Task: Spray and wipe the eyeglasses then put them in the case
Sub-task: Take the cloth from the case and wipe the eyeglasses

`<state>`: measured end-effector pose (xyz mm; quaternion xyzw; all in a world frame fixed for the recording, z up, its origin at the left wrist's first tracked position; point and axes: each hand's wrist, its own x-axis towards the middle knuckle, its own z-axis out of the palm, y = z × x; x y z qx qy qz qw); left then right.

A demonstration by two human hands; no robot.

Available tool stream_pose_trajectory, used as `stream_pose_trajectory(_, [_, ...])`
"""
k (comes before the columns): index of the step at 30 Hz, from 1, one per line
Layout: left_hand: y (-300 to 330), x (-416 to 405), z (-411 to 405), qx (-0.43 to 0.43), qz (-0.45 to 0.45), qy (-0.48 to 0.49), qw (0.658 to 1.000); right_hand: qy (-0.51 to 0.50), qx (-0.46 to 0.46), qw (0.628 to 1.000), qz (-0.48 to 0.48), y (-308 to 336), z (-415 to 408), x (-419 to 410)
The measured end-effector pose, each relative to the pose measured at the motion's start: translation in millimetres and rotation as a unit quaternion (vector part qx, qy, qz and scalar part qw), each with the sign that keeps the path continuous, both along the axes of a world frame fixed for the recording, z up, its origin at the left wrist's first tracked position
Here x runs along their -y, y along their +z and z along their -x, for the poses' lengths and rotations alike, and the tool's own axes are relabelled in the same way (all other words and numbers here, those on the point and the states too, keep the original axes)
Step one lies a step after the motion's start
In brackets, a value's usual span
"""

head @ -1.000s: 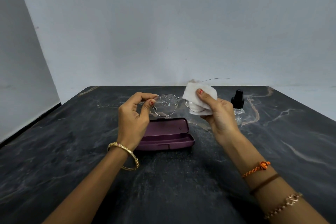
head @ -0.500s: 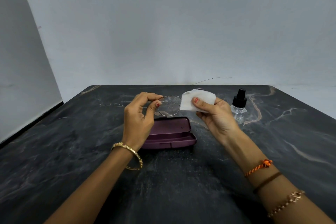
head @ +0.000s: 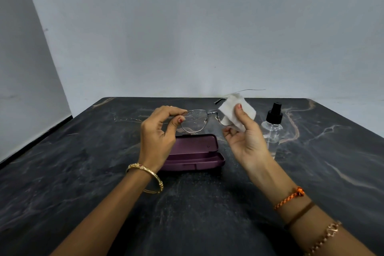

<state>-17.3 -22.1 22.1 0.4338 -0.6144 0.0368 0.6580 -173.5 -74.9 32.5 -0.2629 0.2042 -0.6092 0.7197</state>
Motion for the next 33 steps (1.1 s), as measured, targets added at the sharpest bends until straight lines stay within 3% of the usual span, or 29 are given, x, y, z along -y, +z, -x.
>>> stream_pose_trajectory(4, [-2,1,3,0.048,0.020,0.014,0.999,0.001,-0.032,0.999,0.038,-3,-4,-1])
stream_pose_trajectory(8, [-1,1,-2,0.021,0.009,0.016,1.000,0.013,-0.147,0.980,0.130,-4,1,0])
stream_pose_trajectory(12, [3,2,-11,-0.020,0.004,0.011,1.000,-0.010,-0.272,0.938,0.215,-1,6,2])
stream_pose_trajectory(14, [5,3,-13,-0.024,0.007,0.009,1.000,-0.018,-0.293,0.929,0.227,0,7,2])
stream_pose_trajectory(17, [5,3,-13,-0.028,0.009,0.007,1.000,-0.019,-0.242,0.954,0.176,0,8,4])
stream_pose_trajectory(20, [4,2,-10,-0.022,0.011,0.007,1.000,-0.007,-0.108,0.990,0.089,0,7,5])
stream_pose_trajectory(24, [1,1,-1,0.025,0.022,0.012,0.999,-0.009,0.018,1.000,-0.007,-2,-2,0])
stream_pose_trajectory(28, [-1,2,0,0.091,0.032,0.027,0.995,-0.012,0.008,1.000,-0.001,-8,-9,-3])
stream_pose_trajectory(33, [0,1,-8,0.037,0.015,0.026,0.999,0.032,-0.123,0.988,0.092,-7,-3,1])
